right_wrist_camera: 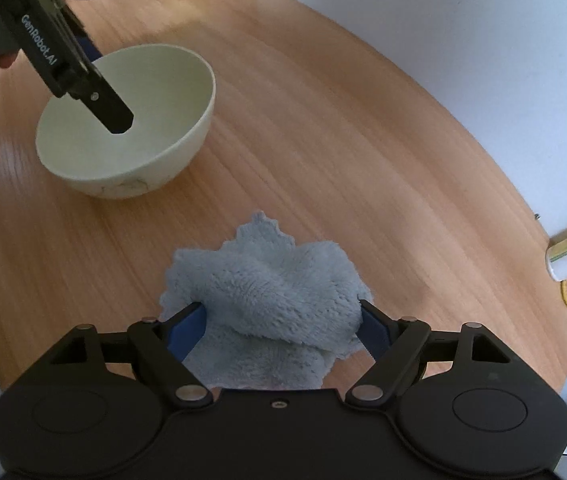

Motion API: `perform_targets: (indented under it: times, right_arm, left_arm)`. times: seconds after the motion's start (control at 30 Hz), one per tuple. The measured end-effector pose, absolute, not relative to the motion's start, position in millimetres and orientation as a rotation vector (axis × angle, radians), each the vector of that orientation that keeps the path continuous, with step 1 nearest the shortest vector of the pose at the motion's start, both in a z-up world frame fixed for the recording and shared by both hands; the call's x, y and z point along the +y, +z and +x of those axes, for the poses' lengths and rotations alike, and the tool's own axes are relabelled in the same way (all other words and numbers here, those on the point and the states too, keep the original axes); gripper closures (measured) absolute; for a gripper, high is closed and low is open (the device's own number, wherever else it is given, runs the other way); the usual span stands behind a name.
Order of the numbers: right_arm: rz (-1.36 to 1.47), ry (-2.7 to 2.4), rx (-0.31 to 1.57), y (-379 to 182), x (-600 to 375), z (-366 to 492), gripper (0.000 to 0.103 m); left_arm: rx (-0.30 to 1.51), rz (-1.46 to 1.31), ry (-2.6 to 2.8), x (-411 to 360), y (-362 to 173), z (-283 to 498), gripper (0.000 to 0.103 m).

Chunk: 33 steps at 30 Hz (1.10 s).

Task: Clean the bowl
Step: 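Set the grey towel down and regrip it with the right tool while the left tool reaches the bowl rim, then grip the cream bowl rim with the left tool and lift it above the towel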

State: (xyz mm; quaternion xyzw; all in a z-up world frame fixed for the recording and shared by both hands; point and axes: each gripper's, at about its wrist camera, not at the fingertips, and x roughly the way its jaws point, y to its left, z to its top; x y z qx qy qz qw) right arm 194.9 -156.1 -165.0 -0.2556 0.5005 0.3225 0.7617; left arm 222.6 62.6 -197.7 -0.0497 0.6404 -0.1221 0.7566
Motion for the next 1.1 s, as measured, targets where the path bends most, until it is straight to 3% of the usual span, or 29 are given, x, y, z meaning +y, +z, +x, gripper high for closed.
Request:
perform_targets:
  times: [0.3, 0.37, 0.4, 0.47, 0.7, 0.83, 1.1]
  right_arm:
    - [-0.548, 0.712, 1.103, -170.4, -156.2, 196.0, 0.023]
    - [-0.544, 0.719, 1.097, -172.0, -157.3, 195.0, 0.023]
    - [-0.544, 0.721, 1.094, -172.3, -157.3, 194.0, 0.023]
    - [-0.534, 0.728, 1.094, -171.8, -158.6, 193.4, 0.026]
    - [-0.542, 0.762, 1.103, -168.1, -156.1, 188.5, 0.043]
    - [-0.540, 0.778, 1.099, -165.2, -155.5, 185.0, 0.056]
    - [-0.346, 0.736, 1.143, -160.2, -172.4, 193.8, 0.065]
  left_arm:
    - [1.460, -0.079, -0.253, 57.3, -202.3, 237.1, 0.031]
    - [1.466, -0.068, -0.253, 55.2, -201.8, 238.5, 0.045]
    - [1.474, -0.076, -0.264, 54.8, -201.7, 239.0, 0.047]
    - [1.489, -0.092, -0.289, 54.0, -201.9, 239.0, 0.051]
    - [1.509, -0.082, -0.309, 45.8, -201.2, 242.1, 0.051]
    - [1.505, -0.030, -0.331, 38.5, -199.8, 238.9, 0.067]
    - [1.502, -0.084, -0.332, 45.2, -198.0, 234.9, 0.079]
